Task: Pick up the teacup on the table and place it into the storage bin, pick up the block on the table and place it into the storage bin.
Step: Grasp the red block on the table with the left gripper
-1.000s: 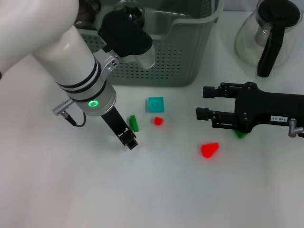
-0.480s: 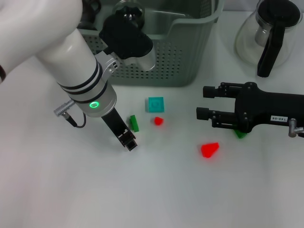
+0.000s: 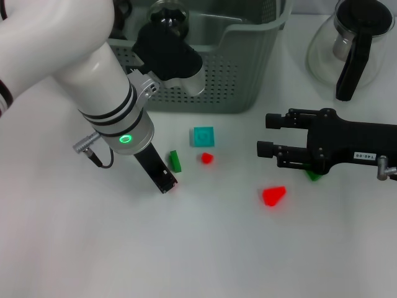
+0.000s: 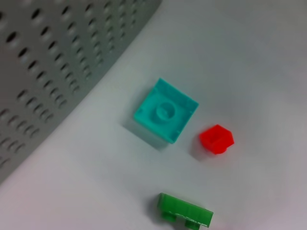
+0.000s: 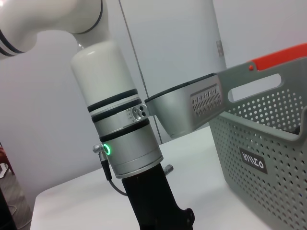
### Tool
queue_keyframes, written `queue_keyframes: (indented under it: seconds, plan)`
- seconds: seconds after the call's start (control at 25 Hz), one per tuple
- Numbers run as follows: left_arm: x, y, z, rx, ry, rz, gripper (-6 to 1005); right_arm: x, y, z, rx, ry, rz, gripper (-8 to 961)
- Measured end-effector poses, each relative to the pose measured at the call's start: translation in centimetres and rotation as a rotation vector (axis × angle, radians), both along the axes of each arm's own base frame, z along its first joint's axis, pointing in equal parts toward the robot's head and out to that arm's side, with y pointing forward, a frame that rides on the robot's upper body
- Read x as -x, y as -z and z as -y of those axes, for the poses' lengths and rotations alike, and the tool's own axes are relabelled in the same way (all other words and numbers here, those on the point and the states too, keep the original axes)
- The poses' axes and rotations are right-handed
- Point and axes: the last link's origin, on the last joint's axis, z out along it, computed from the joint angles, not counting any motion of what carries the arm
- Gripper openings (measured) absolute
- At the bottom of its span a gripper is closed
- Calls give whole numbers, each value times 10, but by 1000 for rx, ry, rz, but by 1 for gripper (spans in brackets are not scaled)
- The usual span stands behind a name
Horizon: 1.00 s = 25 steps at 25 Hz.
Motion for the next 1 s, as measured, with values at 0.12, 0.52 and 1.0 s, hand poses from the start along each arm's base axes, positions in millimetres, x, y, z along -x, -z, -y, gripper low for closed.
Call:
queue_keyframes:
  seconds: [0.12,0.52,1.0]
  plan:
    - [0,-1,-1,-5,1,-8,242,0,0,0,0,0,0,674]
    - [-5,-15,-3,-10,-7,7,174,0,-1,1,3,-2,-3,675]
    - [12,-69,-9,-23,-105,296,67,1,-2,-1,-2,-4,-2,674]
